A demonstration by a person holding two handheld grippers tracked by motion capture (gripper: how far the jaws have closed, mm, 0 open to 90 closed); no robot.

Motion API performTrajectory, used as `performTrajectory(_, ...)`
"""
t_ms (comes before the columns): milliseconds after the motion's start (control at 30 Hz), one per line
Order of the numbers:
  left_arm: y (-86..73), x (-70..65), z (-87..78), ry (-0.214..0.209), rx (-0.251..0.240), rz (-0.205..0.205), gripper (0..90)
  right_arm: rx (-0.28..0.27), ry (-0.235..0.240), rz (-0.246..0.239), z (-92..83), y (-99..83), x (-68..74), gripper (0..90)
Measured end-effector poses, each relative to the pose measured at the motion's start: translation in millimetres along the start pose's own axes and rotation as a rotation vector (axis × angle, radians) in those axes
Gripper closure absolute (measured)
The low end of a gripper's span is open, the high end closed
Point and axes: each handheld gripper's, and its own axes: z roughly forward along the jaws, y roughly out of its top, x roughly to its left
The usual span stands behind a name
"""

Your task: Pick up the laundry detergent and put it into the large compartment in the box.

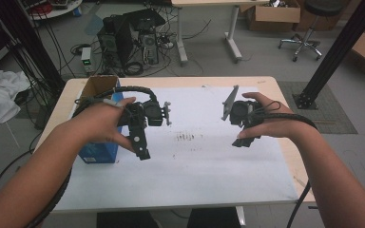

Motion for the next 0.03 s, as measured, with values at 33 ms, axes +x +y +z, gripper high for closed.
performTrajectory(33,0.0,0.0,0.0,0.000,0.000,0.000,0.1,0.000,0.000,0.001,-0.1,-0.3,-0.1,15.7)
